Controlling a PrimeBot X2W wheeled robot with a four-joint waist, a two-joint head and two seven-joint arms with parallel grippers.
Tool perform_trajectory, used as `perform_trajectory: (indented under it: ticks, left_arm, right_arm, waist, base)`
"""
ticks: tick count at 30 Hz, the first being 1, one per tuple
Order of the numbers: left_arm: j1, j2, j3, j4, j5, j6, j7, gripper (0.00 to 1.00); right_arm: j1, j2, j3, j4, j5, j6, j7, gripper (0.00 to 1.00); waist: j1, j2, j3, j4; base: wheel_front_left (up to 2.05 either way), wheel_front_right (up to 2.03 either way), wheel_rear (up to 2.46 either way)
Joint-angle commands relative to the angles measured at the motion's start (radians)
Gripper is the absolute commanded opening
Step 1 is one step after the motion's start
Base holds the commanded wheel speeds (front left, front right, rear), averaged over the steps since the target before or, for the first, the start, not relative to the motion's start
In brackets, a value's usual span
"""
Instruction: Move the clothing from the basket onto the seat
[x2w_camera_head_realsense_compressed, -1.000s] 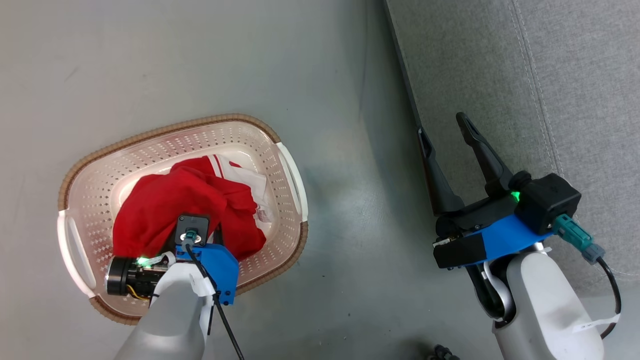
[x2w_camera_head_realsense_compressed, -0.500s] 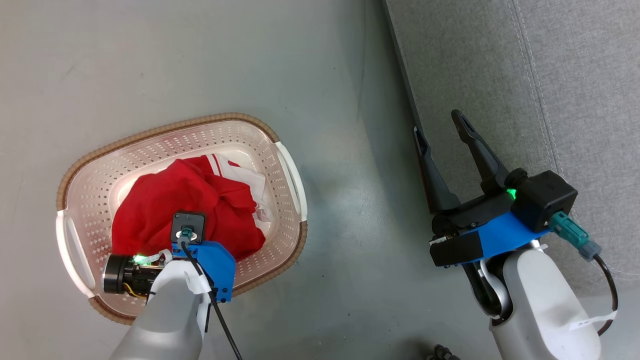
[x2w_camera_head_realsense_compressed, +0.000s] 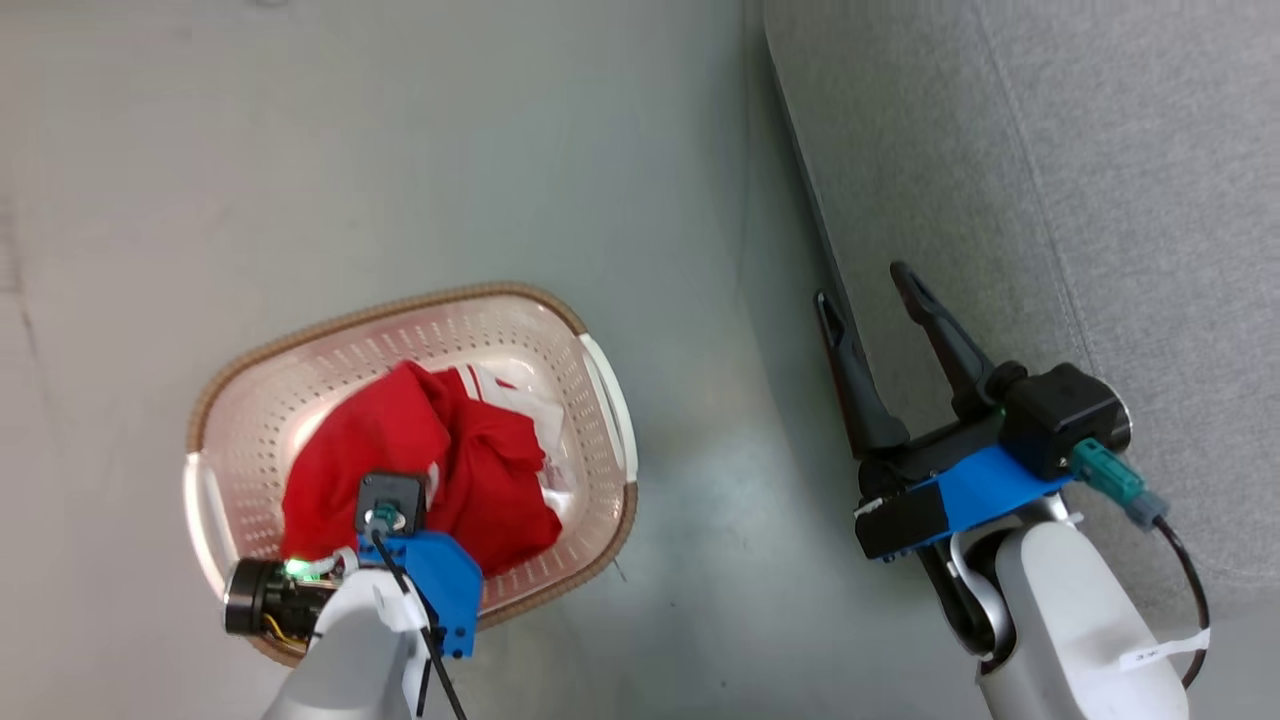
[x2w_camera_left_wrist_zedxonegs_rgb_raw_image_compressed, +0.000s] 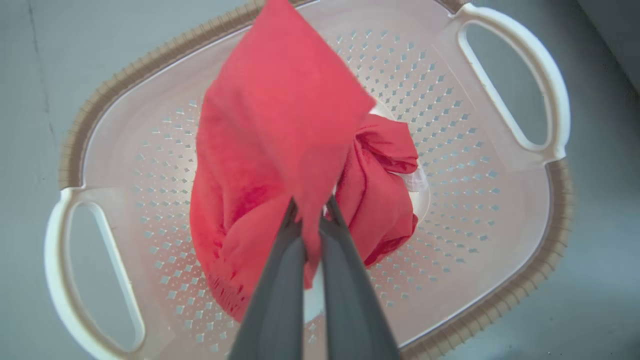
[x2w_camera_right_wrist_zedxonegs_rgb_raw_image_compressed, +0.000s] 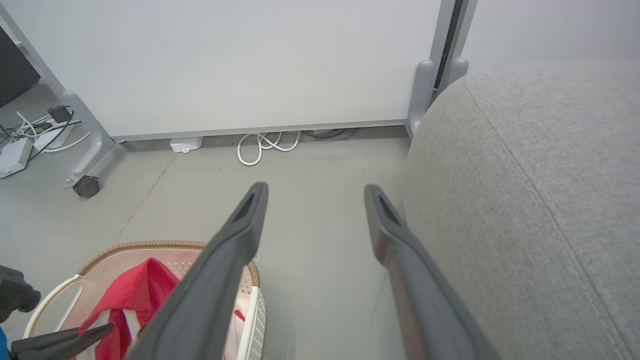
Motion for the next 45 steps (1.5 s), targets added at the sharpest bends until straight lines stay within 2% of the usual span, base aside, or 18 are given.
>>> perform_trajectory:
  ticks: [1, 8, 21, 31, 36, 45]
  left_arm:
    - [0.026, -0.002, -0.01, 0.0, -0.005, -0.008, -0.007, 0.0]
    - [0.091, -0.003, -0.078, -0.048, -0.01, -0.056, -0.012, 0.0]
    - [0.161, -0.003, -0.199, -0.206, -0.07, -0.097, -0.016, 0.0]
    - [0.132, -0.003, -0.301, -0.359, -0.09, -0.112, -0.017, 0.0]
    - [0.095, -0.003, -0.366, -0.436, -0.11, -0.158, -0.017, 0.0]
    - [-0.009, -0.003, -0.447, -0.527, -0.219, -0.183, -0.009, 0.0]
  right_arm:
    - [0.025, -0.003, -0.002, 0.015, -0.011, 0.0, 0.004, 1.0]
    - [0.078, -0.003, -0.006, 0.058, -0.012, 0.0, 0.025, 1.0]
    - [0.2, -0.003, -0.04, 0.089, -0.005, 0.0, 0.056, 1.0]
    - [0.27, -0.004, -0.04, 0.084, 0.02, 0.0, 0.076, 1.0]
    - [0.294, -0.003, -0.038, 0.079, 0.015, 0.0, 0.086, 1.0]
    - [0.312, -0.003, -0.026, 0.063, 0.021, 0.0, 0.099, 1.0]
  waist:
    - [0.0, 0.0, -0.086, 0.032]
    - [0.0, 0.0, -0.263, 0.089]
    - [0.0, 0.0, -0.504, 0.193]
    - [0.0, 0.0, -0.594, 0.236]
    - [0.0, 0.0, -0.615, 0.246]
    - [0.0, 0.0, -0.642, 0.248]
  base:
    - [0.0, 0.0, 0.0]
    - [0.0, 0.0, 0.0]
    - [0.0, 0.0, 0.0]
    - [0.0, 0.0, 0.0]
    - [0.0, 0.0, 0.0]
    - [0.0, 0.0, 0.0]
